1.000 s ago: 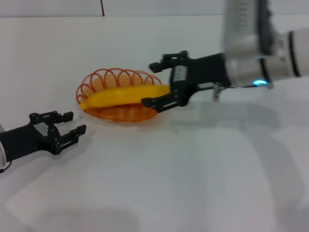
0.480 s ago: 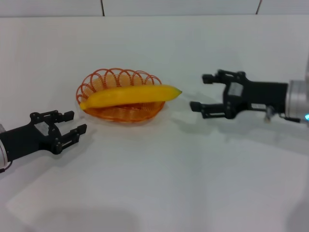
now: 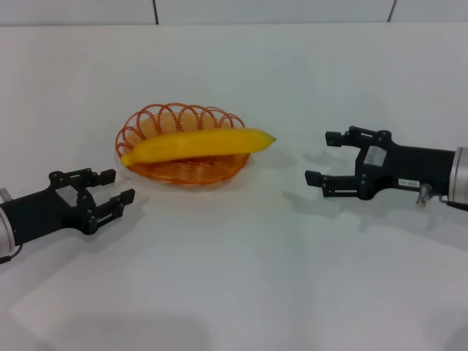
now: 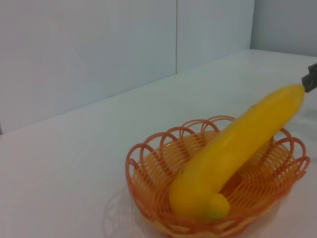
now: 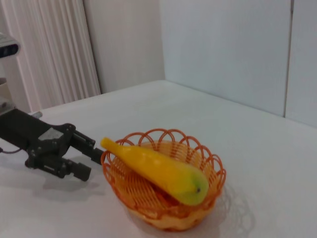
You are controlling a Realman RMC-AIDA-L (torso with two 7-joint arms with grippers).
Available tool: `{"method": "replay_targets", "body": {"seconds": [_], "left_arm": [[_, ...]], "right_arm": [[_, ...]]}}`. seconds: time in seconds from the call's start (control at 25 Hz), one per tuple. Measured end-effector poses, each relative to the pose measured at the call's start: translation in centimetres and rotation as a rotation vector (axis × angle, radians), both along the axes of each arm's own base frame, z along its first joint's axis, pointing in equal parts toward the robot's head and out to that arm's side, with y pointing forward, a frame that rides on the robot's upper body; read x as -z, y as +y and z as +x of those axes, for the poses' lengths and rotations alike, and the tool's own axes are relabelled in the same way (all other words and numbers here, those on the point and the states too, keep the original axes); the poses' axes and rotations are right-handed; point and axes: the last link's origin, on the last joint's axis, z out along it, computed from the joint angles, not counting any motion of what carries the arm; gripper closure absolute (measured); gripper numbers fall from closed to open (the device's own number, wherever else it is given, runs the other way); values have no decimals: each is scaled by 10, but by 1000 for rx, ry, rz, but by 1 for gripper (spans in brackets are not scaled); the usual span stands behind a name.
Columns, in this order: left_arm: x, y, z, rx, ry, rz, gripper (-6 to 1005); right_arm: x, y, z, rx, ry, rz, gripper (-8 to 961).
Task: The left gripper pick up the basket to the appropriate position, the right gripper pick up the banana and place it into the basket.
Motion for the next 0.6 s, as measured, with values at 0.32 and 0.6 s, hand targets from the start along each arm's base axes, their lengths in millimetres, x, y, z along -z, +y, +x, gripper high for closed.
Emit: {"method": "replay_targets", "body": {"seconds": [0.32,0.6], "left_arm": [[1,0,1,3,-3,-2,498],[0,0,1,3,-2,-1,499]], "right_arm": [[5,-5,3,-5,14,11,48],[6,-6,3,-17,34,34,48]]}}
